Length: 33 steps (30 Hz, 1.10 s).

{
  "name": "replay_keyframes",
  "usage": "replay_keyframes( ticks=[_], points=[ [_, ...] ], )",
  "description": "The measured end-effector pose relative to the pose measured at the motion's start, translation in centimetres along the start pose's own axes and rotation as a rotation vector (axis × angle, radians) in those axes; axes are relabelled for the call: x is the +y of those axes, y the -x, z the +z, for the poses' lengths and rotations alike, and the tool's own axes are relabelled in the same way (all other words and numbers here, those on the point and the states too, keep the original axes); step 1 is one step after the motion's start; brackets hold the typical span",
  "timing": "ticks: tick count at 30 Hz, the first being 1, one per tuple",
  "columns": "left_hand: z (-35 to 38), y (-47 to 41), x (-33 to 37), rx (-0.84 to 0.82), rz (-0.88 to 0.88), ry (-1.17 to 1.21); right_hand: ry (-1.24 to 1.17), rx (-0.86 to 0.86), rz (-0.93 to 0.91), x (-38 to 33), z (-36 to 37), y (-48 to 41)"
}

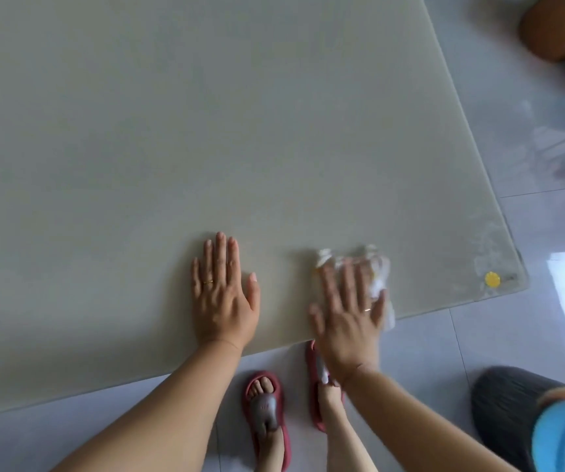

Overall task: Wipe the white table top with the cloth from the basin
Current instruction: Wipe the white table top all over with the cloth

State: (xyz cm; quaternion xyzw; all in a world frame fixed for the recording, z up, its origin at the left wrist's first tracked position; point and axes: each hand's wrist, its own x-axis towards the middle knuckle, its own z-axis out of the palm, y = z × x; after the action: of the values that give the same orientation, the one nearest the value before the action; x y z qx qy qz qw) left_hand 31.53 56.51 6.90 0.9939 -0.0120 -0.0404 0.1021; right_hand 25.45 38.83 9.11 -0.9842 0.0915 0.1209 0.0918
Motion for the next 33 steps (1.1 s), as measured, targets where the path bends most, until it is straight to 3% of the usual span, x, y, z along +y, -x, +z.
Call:
replay_keyframes(
  ticks=[3,5,9,12,13,15,17,19,22,25,27,28,31,33],
  points=[
    [0.1,-0.1,-0.1,0.018,0.006,-0.011,0.099,-0.023,-0.520,1.2,0.0,0.9],
    [0.2,0.0,-0.2,0.026,0.009,-0.015,0.164,-0.004,-0.611,5.3,-1.1,-1.1],
    [0.3,0.0,0.0,0.031,-0.003,-0.014,0.067,0.069,-0.152,10.4,-3.1,-3.9],
    [0.2,0.0,0.2,0.024,-0.024,-0.025,-0.055,0.077,0.092,6.0,-1.5,-2.3],
    [0.2,0.1,0.3,0.017,-0.026,-0.030,-0.056,0.060,0.023,4.2,-0.7,-1.1],
    [-0.1,0.0,0.4,0.004,-0.022,-0.038,0.023,0.032,-0.288,2.6,0.1,1.4],
    [-0.3,0.0,0.7,0.001,-0.023,-0.045,0.115,-0.006,-0.623,5.4,-0.7,0.4],
    [-0.6,-0.2,1.1,0.013,-0.054,-0.019,0.186,0.003,-0.745,9.4,-2.2,-2.3],
    [-0.9,-1.8,3.1,0.055,-0.091,0.033,0.115,0.032,-0.400,13.8,-4.4,-6.5],
    [-0.5,-5.0,7.2,0.052,-0.045,0.072,-0.043,0.079,0.015,11.3,-4.0,-7.5],
    [0.1,-7.2,10.2,0.031,-0.014,0.089,-0.101,0.073,0.092,8.0,-2.9,-6.8],
    [0.5,-8.1,11.4,0.021,-0.011,0.092,-0.091,0.054,-0.008,6.8,-2.4,-6.4],
    [1.4,-9.2,12.6,0.014,-0.013,0.091,0.048,0.026,-0.546,8.3,-2.7,-7.3],
    [1.7,-8.9,12.4,0.037,0.013,0.053,0.152,0.015,-0.749,11.7,-4.2,-10.8]
  ],
)
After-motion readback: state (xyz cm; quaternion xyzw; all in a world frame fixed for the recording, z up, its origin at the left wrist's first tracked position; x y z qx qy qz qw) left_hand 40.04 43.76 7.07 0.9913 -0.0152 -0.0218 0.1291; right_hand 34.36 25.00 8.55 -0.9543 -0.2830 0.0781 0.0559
